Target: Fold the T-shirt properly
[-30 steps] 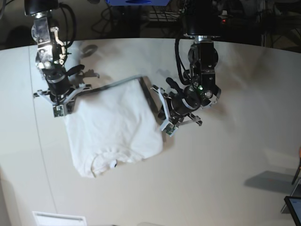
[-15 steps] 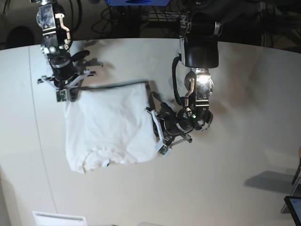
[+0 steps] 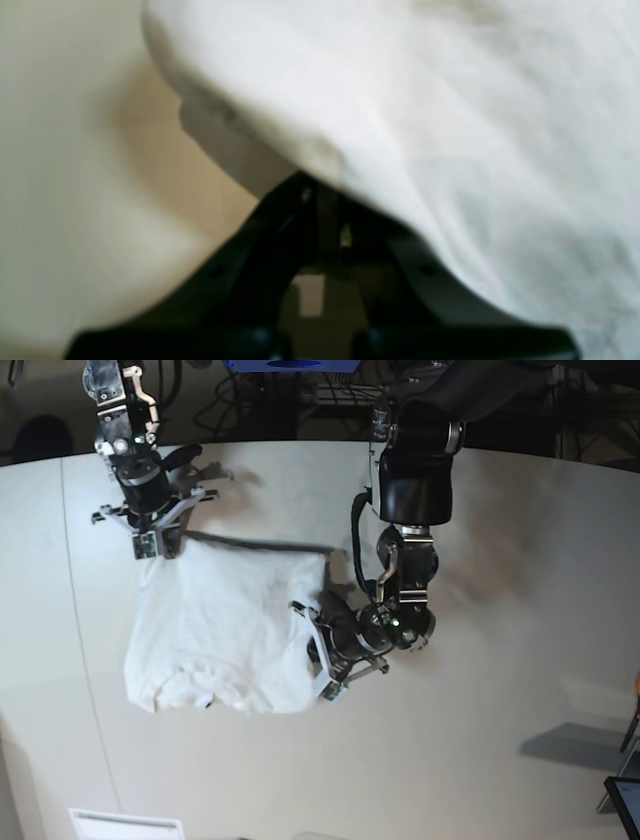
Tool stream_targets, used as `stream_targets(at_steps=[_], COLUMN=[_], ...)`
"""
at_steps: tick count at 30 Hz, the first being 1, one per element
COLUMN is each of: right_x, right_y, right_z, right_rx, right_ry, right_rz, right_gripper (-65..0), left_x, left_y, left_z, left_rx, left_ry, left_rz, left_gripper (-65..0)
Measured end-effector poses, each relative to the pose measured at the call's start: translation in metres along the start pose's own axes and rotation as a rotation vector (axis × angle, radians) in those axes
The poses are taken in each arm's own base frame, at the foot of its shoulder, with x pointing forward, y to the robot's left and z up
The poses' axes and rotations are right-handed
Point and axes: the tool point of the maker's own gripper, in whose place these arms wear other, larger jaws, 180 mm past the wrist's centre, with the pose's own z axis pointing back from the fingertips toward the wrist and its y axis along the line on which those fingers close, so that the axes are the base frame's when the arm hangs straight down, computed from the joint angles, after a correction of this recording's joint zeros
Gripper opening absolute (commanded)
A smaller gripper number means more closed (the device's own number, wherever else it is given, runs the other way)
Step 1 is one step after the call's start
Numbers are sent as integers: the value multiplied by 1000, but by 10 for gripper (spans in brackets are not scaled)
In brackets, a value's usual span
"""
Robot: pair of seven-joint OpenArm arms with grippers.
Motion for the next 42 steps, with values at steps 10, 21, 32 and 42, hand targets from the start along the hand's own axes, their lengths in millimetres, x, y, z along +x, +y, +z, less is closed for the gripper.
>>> stream_targets(at_steps=[10,21,32,42], right_x=[11,74,36,-11], right_y=[-7,-40,-7,-36], right_z=[4,27,39,107], right_rx=[-9,-93,137,33], right_ry=[-9,-262,-438,-500], right_rz=[-9,-4,24,-24], right_gripper=[-640,-640,-640,-640], left_x=[2,-51,-123,-119], left_y=[37,48,21,-44], left_z=[35,109,186,230], left_rx=[108,250,270,188], left_ry=[-27,50,-229,-411], left_rz=[-66,-205,-123,-129], left_gripper=[-650,-650,-650,-650])
